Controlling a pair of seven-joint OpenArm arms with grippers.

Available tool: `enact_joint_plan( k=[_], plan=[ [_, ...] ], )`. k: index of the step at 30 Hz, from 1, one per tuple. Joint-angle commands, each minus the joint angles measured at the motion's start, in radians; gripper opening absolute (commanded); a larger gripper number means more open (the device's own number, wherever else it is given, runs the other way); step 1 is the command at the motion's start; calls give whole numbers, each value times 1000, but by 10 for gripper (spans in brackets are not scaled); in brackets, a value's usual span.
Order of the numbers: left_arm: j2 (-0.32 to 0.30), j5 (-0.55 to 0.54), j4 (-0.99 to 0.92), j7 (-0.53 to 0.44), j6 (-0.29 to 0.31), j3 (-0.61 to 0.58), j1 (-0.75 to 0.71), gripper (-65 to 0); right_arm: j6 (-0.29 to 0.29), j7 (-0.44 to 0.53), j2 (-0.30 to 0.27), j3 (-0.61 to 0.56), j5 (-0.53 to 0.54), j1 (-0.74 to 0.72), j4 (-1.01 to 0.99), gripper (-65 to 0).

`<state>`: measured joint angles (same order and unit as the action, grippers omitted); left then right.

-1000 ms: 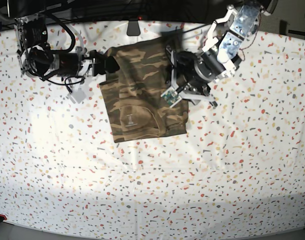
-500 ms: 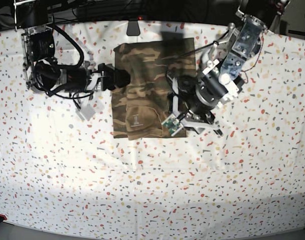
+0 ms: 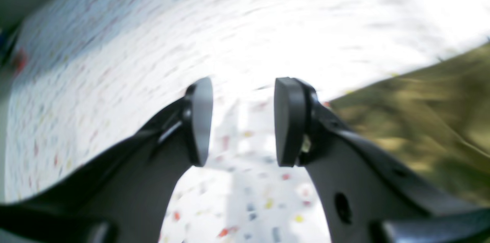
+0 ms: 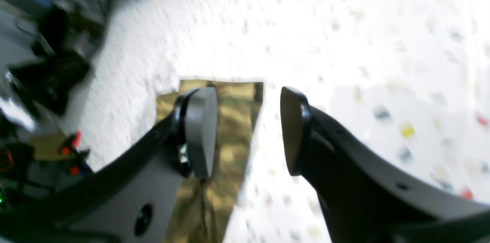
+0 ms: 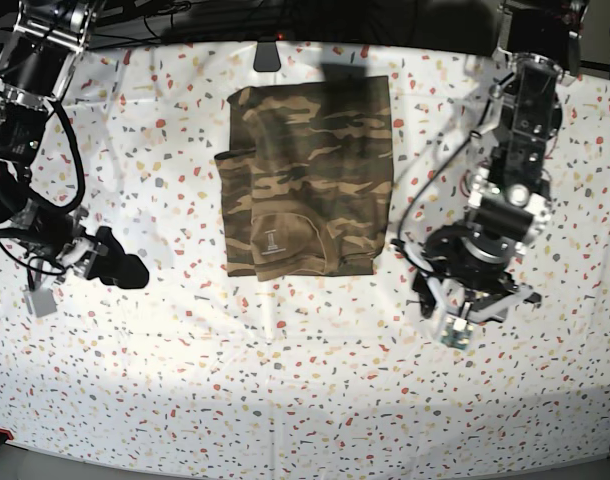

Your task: Fold the T-shirt properly

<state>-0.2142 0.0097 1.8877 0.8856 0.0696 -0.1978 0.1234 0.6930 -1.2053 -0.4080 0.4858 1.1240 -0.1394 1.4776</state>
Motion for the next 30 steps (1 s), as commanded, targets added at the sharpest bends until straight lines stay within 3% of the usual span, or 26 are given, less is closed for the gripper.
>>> enact_joint_plan(
  k=[1, 4, 7, 16, 19, 22, 27, 30],
  plan=[
    [-26, -48, 38, -18, 20, 43, 6, -397, 5, -2, -20, 29, 32, 1, 46, -375],
    [-111, -194, 119, -12, 89, 151, -69, -397, 5, -14, -33, 97, 61, 87, 146, -375],
    [-204, -299, 226, 14, 92, 242, -193, -397, 5, -37, -41, 142, 62, 206, 261, -375],
    [-386, -326, 410, 71, 92, 522, -669, -397, 5, -96, -32, 282, 62, 629, 545, -375],
    [-396, -325, 410, 70, 103, 595, -829, -397, 5, -95, -31, 339, 62, 778, 576, -375],
    [-396, -325, 410, 67, 208, 624, -1006, -397, 5, -96, -10, 359, 61, 916, 577, -375],
    [-361, -325, 407, 0, 259, 621, -1305, -397, 5, -93, 99, 357, 53, 1112, 571, -375],
    [-312, -325, 360, -29, 304, 621, -1396, -397, 5, -48, 150, 352, 20, 1179, 533, -375]
  ],
)
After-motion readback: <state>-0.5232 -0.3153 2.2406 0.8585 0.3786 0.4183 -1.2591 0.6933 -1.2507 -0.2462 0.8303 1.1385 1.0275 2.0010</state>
